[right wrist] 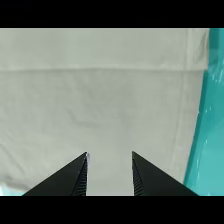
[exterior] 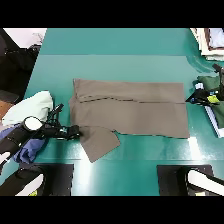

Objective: Fold the shirts.

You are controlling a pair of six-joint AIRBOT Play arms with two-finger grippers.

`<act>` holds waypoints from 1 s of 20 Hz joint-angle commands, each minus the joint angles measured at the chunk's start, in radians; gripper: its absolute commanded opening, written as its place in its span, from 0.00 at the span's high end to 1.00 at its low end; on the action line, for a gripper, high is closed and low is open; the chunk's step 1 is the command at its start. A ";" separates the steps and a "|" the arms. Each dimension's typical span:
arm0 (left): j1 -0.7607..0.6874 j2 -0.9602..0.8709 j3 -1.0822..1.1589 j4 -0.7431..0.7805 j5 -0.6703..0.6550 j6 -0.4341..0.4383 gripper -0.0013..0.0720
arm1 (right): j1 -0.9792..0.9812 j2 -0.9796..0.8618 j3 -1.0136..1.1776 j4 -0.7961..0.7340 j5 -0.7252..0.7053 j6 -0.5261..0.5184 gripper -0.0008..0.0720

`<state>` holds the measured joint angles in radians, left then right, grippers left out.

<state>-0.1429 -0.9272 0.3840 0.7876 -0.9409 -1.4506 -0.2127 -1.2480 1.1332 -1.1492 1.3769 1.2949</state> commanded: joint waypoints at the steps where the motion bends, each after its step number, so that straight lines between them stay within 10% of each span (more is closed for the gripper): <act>1: -0.013 0.002 0.032 -0.006 -0.027 0.003 0.95 | -0.055 0.003 -0.013 -0.006 0.108 -0.027 0.56; 4: -0.013 0.018 0.119 -0.006 -0.099 0.059 0.95 | -0.186 0.048 -0.153 -0.077 0.114 -0.040 0.56; 6: -0.013 0.024 0.166 -0.006 -0.099 0.073 0.95 | -0.290 0.065 -0.266 -0.102 0.106 -0.042 0.22; 9: -0.013 0.023 0.187 -0.006 -0.076 0.075 0.95 | -0.412 0.031 -0.388 -0.091 0.082 -0.076 0.21; 11: -0.013 0.024 0.186 -0.006 -0.070 0.090 0.95 | -0.448 -0.004 -0.436 -0.011 0.045 -0.113 0.40; 17: -0.013 0.023 0.186 -0.006 -0.066 0.097 0.95 | -0.369 -0.060 -0.460 0.058 -0.017 -0.118 0.43; 20: -0.013 0.024 0.186 0.000 -0.074 0.097 0.95 | -0.327 -0.059 -0.458 0.055 -0.031 -0.118 0.79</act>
<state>-0.1558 -0.9047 0.5690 0.7826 -1.0096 -1.3571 -0.5735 -1.2984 0.6815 -1.0966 1.3762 1.1797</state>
